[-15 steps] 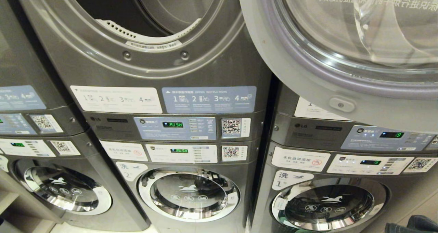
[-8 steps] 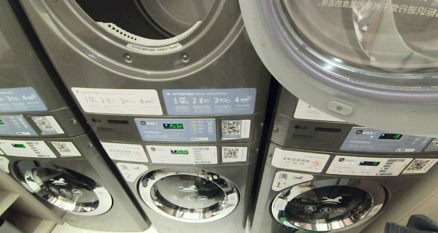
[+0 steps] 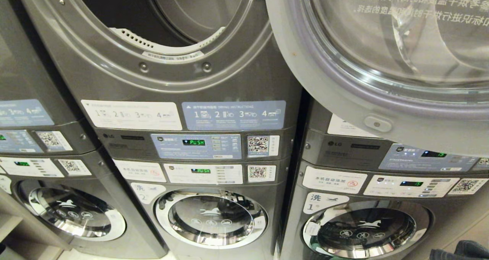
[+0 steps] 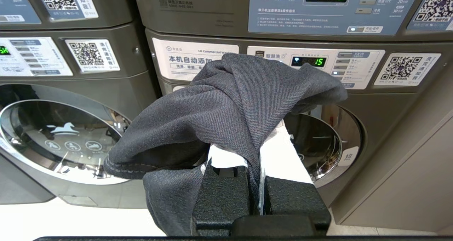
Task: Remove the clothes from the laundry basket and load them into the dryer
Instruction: Put the clothes in the dryer
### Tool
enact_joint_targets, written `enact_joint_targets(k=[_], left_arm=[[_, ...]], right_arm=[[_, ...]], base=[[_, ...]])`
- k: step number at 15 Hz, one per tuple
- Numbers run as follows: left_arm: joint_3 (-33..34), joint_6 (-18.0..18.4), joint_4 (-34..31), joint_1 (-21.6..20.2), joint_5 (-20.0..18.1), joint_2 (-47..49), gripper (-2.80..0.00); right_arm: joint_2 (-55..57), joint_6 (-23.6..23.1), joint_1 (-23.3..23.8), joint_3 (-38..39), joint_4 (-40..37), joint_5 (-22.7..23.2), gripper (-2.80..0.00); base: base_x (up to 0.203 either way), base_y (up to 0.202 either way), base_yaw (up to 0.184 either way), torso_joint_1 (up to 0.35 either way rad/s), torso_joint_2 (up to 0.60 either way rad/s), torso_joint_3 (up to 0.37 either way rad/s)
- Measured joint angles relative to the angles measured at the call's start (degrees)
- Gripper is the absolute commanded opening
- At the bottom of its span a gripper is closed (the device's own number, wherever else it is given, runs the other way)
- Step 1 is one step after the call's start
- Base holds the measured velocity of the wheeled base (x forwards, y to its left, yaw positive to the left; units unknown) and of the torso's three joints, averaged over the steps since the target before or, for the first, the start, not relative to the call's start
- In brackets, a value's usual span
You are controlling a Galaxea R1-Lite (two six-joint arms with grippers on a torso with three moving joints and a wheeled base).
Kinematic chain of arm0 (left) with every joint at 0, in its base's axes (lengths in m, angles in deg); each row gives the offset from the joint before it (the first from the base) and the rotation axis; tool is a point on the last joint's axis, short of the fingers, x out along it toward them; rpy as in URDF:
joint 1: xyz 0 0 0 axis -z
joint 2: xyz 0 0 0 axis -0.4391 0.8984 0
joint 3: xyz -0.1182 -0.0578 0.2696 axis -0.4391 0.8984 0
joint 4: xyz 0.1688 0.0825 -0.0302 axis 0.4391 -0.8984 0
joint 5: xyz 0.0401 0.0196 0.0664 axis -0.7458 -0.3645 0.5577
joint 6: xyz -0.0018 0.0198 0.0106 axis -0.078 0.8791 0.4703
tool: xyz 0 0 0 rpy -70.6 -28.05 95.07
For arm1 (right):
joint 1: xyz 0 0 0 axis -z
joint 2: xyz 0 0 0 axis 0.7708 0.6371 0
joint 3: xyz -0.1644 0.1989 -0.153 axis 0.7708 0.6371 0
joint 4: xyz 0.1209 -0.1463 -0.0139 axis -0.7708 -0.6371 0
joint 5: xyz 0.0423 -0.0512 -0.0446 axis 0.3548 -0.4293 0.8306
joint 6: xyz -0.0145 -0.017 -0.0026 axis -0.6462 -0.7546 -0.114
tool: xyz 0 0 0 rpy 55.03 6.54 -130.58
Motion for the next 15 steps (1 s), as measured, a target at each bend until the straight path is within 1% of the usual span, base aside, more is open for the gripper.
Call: enact_joint_targets(k=[15], left_arm=[[0.02, -0.07, 0.00, 0.00, 0.02, 0.00, -2.80]], right_arm=[[0.00, 0.09, 0.00, 0.00, -0.02, 0.00, -2.80]], base=[[0.000, 0.000, 0.000, 0.059, -0.12, -0.057]])
